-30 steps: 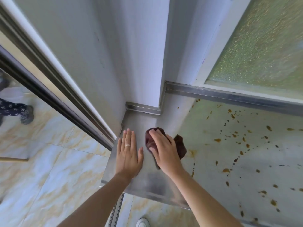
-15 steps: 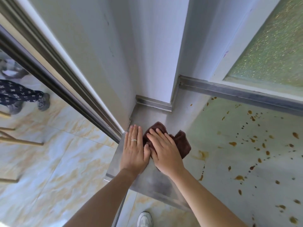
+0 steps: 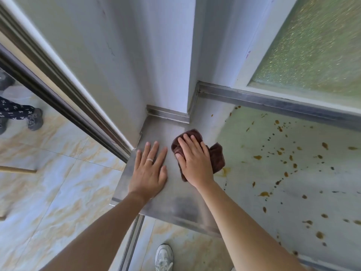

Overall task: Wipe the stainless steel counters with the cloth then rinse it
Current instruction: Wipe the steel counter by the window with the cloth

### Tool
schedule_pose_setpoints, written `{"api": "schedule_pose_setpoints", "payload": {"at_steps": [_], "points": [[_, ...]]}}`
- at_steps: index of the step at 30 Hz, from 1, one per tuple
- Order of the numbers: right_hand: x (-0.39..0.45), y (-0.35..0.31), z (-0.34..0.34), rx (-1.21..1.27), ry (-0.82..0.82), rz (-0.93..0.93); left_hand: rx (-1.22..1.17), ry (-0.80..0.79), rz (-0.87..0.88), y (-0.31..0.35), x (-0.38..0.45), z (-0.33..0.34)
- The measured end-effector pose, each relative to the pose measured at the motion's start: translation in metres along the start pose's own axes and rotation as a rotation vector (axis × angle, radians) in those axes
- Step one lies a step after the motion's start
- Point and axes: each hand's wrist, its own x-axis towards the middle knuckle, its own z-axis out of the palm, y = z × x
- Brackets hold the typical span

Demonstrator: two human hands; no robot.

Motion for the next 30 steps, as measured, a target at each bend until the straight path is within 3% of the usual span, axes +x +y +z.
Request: {"api": "schedule_pose_setpoints", "payload": {"at_steps": [5,11,15,20,30], "points": [[-0.011,0.059,-0.025,0.073,-0.007,0.183,-0.008,-0.005,-0.013,0.002,0.001,-0.005],[-0.009,0.080,-0.078,0.390,0.031,0.418,0.044,-0.078,0.055,0.028,0.004,-0.018],[-0.062,0.040,-0.088,0.397,-0.080,0.183,-0.013,-0.110,0.054,0.063,0.013,-0.013],[-0.142,0.017,-0.048,0.068,-0.095,0.017,0.017,-0.147,-0.005,0.087,0.026,0.005],[-0.031,0.080,-0.037,-0.005,-0.026,0.041,0.074,-0.137,-0.021,0.092,0.030,0.010]]}}
